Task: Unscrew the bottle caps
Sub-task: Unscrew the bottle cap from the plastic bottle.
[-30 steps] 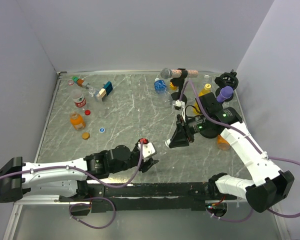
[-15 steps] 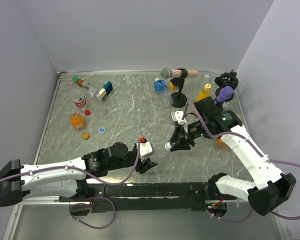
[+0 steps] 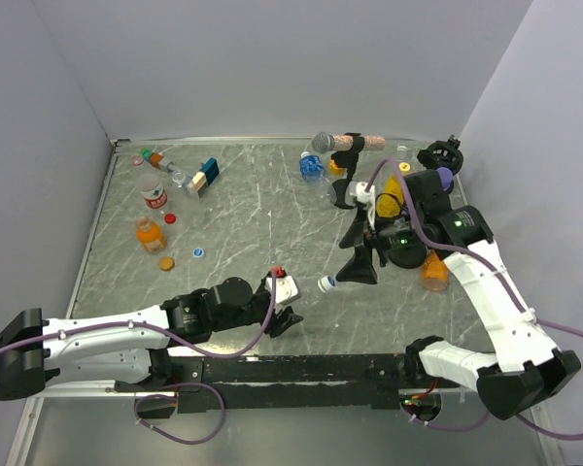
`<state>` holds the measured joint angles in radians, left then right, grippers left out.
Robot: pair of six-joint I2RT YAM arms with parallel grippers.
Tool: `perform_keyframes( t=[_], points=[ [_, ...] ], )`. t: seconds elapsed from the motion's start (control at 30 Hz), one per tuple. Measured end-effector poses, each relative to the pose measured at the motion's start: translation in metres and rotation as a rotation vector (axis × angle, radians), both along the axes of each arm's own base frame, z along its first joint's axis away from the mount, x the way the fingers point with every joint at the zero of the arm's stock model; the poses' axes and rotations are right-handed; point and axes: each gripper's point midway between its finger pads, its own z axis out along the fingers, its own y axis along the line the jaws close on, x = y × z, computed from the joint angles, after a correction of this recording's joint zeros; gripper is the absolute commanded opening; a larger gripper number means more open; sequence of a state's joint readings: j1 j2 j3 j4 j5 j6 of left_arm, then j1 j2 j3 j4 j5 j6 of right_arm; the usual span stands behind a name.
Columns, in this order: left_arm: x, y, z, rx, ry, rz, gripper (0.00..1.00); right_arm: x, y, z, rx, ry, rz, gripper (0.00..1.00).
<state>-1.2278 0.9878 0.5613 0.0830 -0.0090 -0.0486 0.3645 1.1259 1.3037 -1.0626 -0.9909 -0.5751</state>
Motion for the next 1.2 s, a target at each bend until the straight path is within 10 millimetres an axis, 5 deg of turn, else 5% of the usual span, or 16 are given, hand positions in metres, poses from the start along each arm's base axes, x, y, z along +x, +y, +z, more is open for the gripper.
perform_keyframes(
  t=[0.2, 0.47, 1.2],
  points=[
    [0.014, 0.004, 0.011, -0.009, -0.05, 0.095, 0.01, -0.002, -0.006, 0.007, 0.03, 0.189, -0.164, 0.99],
    [0.025, -0.005, 0.029, 0.007, -0.131, 0.176, 0.01, -0.003, -0.001, -0.019, 0.01, 0.483, -0.287, 0.96],
    [0.031, -0.006, 0.019, 0.063, -0.165, 0.201, 0.01, 0.007, 0.008, -0.038, -0.028, 0.636, -0.3, 0.39]
  ],
)
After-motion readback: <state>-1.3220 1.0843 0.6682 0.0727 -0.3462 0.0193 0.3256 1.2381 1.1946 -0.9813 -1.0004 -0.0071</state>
